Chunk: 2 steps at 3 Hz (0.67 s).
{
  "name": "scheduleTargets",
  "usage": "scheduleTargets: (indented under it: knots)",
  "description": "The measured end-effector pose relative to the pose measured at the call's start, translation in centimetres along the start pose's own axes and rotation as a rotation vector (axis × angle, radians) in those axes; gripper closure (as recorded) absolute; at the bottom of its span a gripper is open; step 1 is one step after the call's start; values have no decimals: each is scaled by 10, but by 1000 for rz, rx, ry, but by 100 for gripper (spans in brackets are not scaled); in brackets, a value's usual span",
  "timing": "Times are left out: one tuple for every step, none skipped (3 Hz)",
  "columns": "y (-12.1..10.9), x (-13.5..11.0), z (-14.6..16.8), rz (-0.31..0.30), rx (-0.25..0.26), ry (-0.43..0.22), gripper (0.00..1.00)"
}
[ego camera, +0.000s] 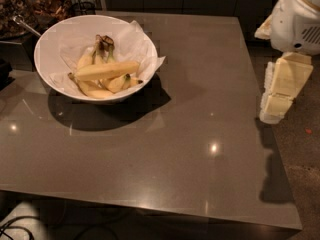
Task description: Pick banana from white bowl
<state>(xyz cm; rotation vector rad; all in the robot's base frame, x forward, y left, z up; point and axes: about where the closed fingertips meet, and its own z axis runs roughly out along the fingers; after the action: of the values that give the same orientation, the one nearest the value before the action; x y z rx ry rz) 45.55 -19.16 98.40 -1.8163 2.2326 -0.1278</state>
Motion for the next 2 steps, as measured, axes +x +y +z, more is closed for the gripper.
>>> scheduleTargets:
  knots:
    - [-13,-31,7,-56,-42,28,0]
    - [-25,-66,22,-107,-68,27,0]
